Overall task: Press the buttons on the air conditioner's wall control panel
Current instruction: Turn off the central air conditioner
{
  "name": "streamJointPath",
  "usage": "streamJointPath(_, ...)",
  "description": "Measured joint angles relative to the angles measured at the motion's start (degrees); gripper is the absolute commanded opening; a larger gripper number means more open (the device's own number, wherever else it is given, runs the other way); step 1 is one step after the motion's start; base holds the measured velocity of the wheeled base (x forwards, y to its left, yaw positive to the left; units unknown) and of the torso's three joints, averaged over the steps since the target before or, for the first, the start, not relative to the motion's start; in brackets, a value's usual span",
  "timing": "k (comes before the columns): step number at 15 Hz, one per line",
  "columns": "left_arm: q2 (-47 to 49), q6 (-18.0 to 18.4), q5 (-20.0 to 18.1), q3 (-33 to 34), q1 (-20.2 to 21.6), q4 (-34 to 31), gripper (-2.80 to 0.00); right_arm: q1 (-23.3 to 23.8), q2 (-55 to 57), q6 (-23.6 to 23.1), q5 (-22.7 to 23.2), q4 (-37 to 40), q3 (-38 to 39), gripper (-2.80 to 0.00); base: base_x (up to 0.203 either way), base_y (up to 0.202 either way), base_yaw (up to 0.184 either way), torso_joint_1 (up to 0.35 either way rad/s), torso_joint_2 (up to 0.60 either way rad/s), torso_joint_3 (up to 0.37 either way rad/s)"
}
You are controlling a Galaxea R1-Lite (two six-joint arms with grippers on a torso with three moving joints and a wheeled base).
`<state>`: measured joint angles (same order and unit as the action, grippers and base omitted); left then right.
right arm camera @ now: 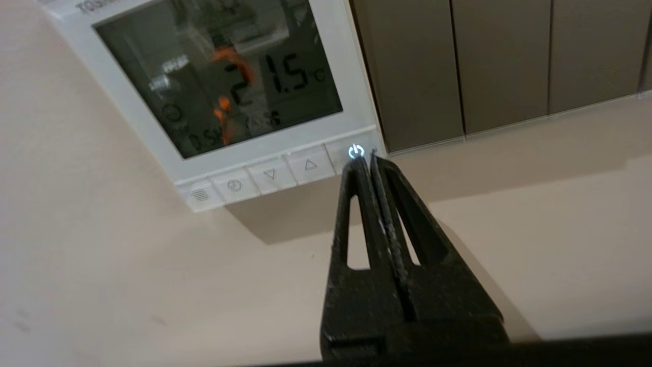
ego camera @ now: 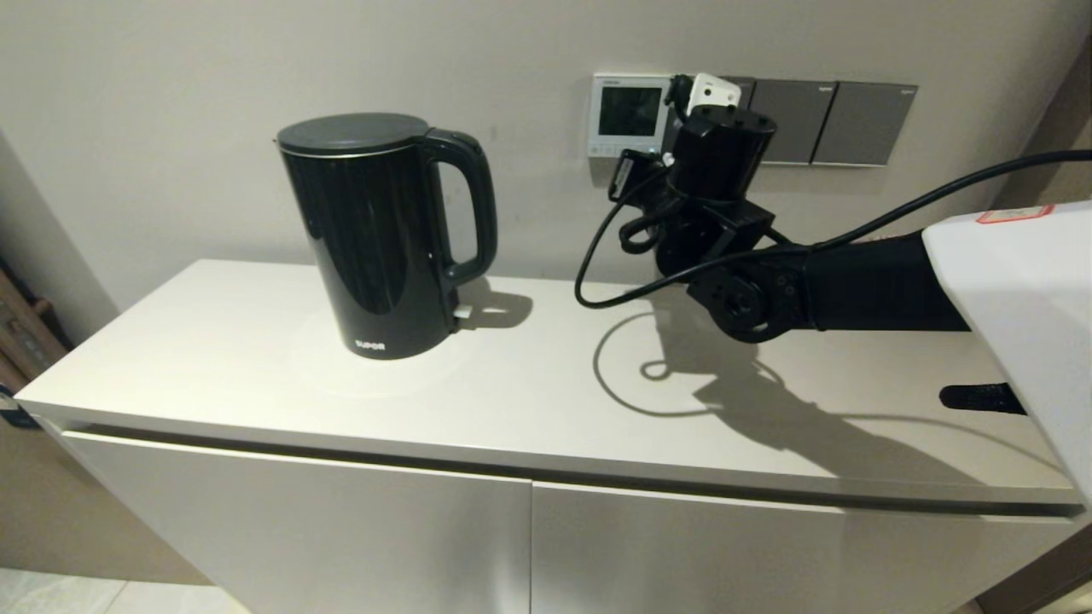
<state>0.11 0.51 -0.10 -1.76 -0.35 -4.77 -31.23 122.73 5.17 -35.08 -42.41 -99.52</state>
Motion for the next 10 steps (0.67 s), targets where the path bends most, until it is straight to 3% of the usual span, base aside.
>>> streamJointPath(10, 0.0, 0.0, 0.0, 0.0, 0.0, 0.0, -2.8, -0.5, -1.7, 0.0, -0.1, -0.8, 1.7, -2.8, 0.0, 0.0, 0.0, 0.0, 0.0, 0.0)
